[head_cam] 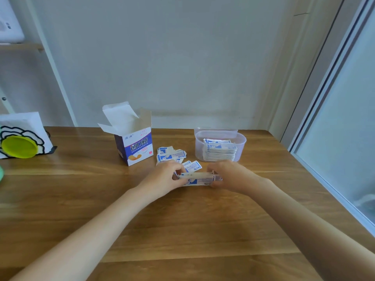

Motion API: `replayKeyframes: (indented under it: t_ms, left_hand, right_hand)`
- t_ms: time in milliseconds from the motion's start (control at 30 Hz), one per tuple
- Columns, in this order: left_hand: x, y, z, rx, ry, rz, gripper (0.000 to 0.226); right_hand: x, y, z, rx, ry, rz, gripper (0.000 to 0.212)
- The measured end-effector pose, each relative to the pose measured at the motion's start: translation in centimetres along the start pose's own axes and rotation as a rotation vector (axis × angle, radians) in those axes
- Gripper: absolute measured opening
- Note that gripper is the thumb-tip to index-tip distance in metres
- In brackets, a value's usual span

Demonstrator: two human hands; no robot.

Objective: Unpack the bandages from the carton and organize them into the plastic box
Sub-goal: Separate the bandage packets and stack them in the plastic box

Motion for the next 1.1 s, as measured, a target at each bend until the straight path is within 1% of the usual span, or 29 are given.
replayKeyframes:
  t_ms: [100, 200, 333, 500, 567, 633, 700, 733, 800, 900, 1000, 1100]
  left_hand:
    - [0.1, 0.5, -0.4, -0.020, -0.021, -0.033, 0.015]
    - [0.3, 0.6, -0.4, -0.001, 0.009, -0.037, 0.020]
    - [0.9, 0.3, -0.4, 0.061, 0.076, -0.019, 0.017]
    - [0.9, 0.3, -0.7, 0.065, 0.088, -0.015, 0.018]
    - [0.9, 0.3, -0.4, 0.085, 0.114, 0.004, 0.023]
    - [1.0, 0.3, -0.2, 0.067, 0.134, 0.014, 0.030]
    - [1.1, 0.7, -0.5, -0.014, 0.122, -0.011, 0.036]
    - [1.1, 0.9, -0.7, -0.057, 0.114, -0.023, 0.038]
    - [1.0, 1.0, -0.8, -0.124, 0.110, -0.035, 0.039]
    - [1.1, 0.8, -0.6, -0.143, 0.128, -0.028, 0.041]
    - [1.1, 0.6, -0.6, -0.138, 0.120, -0.012, 0.042]
    - [0.7, 0.3, -0.3, -0.154, 0.109, 0.004, 0.041]
  right_hand:
    - [-0.1, 0.1, -0.3, -0.118, 0.022, 0.013, 0.015]
    - [0.3, 0.0, -0.1, -0.169, 0.081, 0.033, 0.019]
    - [0.8, 0.4, -0.1, -0.112, 0.147, 0.032, 0.023]
    - [1.0, 0.8, -0.1, -0.225, 0.195, 0.038, 0.020]
    - [1.2, 0.9, 0.4, -0.268, 0.255, 0.041, 0.022]
    - [1.2, 0.9, 0.2, -0.200, 0.283, 0.033, 0.024]
    - [1.0, 0.7, -0.7, -0.062, 0.259, 0.027, 0.025]
    - [0.8, 0.6, -1.2, -0.045, 0.240, 0.029, 0.024]
    - [0.6, 0.6, -1.6, -0.098, 0.214, 0.022, 0.024]
    - [0.7, 0.6, -1.2, -0.179, 0.234, 0.025, 0.028]
    - [0.3, 0.2, -1.7, -0.124, 0.195, 0.073, 0.028]
    - [-0.3, 0.1, -1.5, -0.085, 0.183, 0.089, 0.020]
Point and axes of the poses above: each hand's wrist, its own x-axis away from the middle knuckle, its own z-axis out of the back of the hand, y = z × x, the point moved 7 cm from there along -x, towards the middle knuckle, and after that the axes turned 8 degrees about -z, right-handed, at the moved point
